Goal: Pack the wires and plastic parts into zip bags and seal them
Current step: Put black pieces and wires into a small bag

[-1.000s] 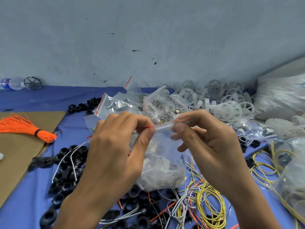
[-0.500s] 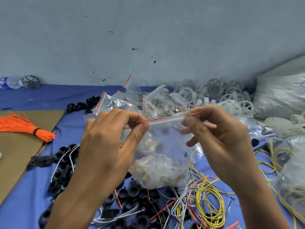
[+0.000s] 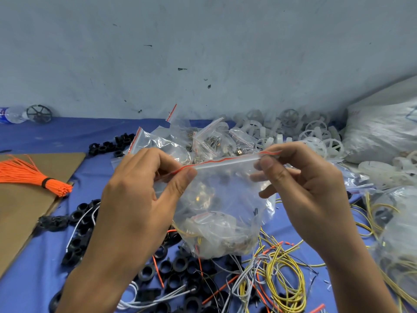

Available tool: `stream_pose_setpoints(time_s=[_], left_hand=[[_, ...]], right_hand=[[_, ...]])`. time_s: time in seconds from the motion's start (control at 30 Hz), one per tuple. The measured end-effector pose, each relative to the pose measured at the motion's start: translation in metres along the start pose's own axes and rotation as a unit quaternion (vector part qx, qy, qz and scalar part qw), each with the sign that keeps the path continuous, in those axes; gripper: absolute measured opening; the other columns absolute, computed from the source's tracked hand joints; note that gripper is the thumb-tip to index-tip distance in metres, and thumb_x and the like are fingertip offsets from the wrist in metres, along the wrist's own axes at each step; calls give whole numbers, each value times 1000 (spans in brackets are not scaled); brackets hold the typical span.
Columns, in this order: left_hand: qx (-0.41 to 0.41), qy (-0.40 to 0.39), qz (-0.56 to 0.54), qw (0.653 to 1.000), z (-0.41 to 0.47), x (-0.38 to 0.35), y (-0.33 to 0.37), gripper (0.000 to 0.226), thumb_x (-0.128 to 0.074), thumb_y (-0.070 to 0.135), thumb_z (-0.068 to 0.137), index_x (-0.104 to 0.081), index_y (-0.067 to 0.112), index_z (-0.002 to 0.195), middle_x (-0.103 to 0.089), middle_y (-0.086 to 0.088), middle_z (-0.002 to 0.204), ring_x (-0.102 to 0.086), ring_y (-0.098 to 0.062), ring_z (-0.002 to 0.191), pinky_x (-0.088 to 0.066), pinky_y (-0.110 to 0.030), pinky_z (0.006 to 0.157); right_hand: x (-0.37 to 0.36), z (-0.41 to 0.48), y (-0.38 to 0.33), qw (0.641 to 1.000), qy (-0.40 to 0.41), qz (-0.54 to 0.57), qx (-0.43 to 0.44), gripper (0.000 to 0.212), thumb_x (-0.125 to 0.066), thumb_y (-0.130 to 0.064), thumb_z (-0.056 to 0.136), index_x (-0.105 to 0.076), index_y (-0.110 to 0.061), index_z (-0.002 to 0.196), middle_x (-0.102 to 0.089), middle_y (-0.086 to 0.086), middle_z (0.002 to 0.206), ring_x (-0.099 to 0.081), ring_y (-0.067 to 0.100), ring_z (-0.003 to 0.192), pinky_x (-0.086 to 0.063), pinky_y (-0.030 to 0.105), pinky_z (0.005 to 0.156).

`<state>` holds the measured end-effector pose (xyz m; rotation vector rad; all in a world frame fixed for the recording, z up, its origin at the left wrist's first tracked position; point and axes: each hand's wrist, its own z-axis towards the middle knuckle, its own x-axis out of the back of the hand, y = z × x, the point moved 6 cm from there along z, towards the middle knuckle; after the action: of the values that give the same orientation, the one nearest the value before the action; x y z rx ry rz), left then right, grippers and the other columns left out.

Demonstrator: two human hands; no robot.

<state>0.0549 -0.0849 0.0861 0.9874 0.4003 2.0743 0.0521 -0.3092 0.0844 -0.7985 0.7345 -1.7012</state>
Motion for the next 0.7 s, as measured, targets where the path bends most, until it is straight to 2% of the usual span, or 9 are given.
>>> stream_pose_setpoints(time_s=[0.17,0.3,0.47,0.6,0.7], left_hand=[[-10,-5,-8,1000,1,-3,-1,10,-56,43,97,-64,37,98,-57,28,100,-54,-1,94,-38,-7,72],[-4,-6,-17,1000,1,-2,-4,3,-58,44,92,-60,42,93,-59,29,97,-55,2,92,-37,-3,76],[8,41,-12,999,2,7,-9,24,-69,58,87,-58,38,79,-60,20,88,-57,-2,80,-38,-5,68],[8,78,-26,997,2,12,-11,31,-71,62,80,-58,35,72,-60,16,77,-52,2,66,-35,-5,60],[-13,65,-29,997,3,11,-9,21,-67,57,84,-64,36,83,-62,21,86,-55,3,77,-36,-2,69]], right_hand=[[4,2,3,1000,10,2,-9,5,-61,-22,91,-65,-20,94,-69,1,83,-74,19,76,-56,25,55],[6,2,5,1000,11,1,-6,5,-62,-19,93,-65,-23,93,-69,0,83,-74,19,76,-56,25,54],[8,4,5,1000,17,6,-3,8,-61,-22,91,-65,-29,89,-68,2,83,-75,19,76,-56,27,54],[10,4,7,1000,25,3,-1,4,-62,-21,90,-65,-24,90,-69,4,82,-74,19,76,-57,29,54],[11,4,8,1000,24,-17,8,8,-64,-16,92,-65,-24,91,-68,0,81,-70,20,78,-58,29,54]])
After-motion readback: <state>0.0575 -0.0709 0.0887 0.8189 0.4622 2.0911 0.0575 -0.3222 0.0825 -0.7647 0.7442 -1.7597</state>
